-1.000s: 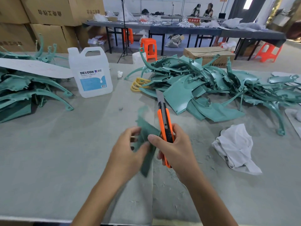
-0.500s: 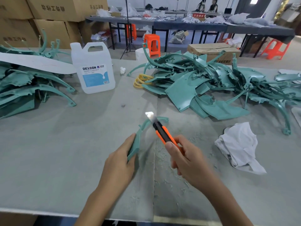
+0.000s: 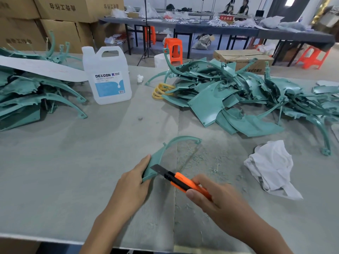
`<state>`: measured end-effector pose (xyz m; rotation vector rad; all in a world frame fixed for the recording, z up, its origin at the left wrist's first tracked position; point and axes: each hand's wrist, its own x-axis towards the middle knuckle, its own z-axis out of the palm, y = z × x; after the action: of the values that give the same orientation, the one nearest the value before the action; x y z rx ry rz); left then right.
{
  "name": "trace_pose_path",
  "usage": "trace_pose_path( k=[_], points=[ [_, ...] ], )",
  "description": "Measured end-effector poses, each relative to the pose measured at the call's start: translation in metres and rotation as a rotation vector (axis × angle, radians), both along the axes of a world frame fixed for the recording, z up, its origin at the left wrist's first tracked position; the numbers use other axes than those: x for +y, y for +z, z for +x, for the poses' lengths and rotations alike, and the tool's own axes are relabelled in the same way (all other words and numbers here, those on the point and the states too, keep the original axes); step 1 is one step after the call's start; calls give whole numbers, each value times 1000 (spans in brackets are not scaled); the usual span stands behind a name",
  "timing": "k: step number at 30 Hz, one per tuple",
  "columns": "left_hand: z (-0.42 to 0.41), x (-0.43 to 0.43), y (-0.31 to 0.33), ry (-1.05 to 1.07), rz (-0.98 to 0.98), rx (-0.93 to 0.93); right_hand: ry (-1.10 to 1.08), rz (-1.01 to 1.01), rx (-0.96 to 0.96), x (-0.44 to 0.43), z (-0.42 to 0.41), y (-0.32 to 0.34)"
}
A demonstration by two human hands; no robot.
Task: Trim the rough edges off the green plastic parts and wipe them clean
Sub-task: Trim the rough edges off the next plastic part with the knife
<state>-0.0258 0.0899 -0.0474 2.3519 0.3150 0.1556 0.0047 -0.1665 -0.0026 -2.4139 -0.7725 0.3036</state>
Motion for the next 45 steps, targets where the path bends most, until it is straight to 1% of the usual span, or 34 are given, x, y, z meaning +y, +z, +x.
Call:
trace_pose_path(
  k=[5,8,13,15,18,20,22,24,26,28,31,35,40,43,45],
  points=[
    [-3,-2,3,-3,0,40,-1,-101,-67,3,4,5],
    [-6,-5,3,-31,23,33,-39,-153,-134,8,25,6],
    [-7,-6,1,-21,26,22,-218,-203,-211,15,92,-6],
    [-7,-6,1,-17,17,17,-309,-289,-197,11,117,-13],
    [-8,-7,1,-10,-1,13,-451,-481,-161,0,144,-20],
    [-8,-6,1,-6,-13,16,-483,-544,-133,-4,152,-19],
    [-8,-6,1,-9,-26,22,-473,-557,-171,-2,155,-17],
    [-8,-6,1,-9,-41,27,-477,-520,-215,1,153,-13],
    [-7,-5,2,-10,-49,31,-500,-410,-218,5,142,-11],
    [-4,-3,3,2,-56,32,-478,-240,-170,11,122,-9],
    [0,1,3,16,-66,34,-376,16,-46,29,73,-9],
    [2,5,1,19,-64,36,-253,231,12,49,11,-16],
    [5,9,-2,48,-101,13,-205,310,60,63,-10,-21],
    [5,9,-2,55,-123,31,-217,213,-23,67,0,-23],
    [4,7,-2,44,-102,45,-286,117,-93,64,21,-25]
  ],
)
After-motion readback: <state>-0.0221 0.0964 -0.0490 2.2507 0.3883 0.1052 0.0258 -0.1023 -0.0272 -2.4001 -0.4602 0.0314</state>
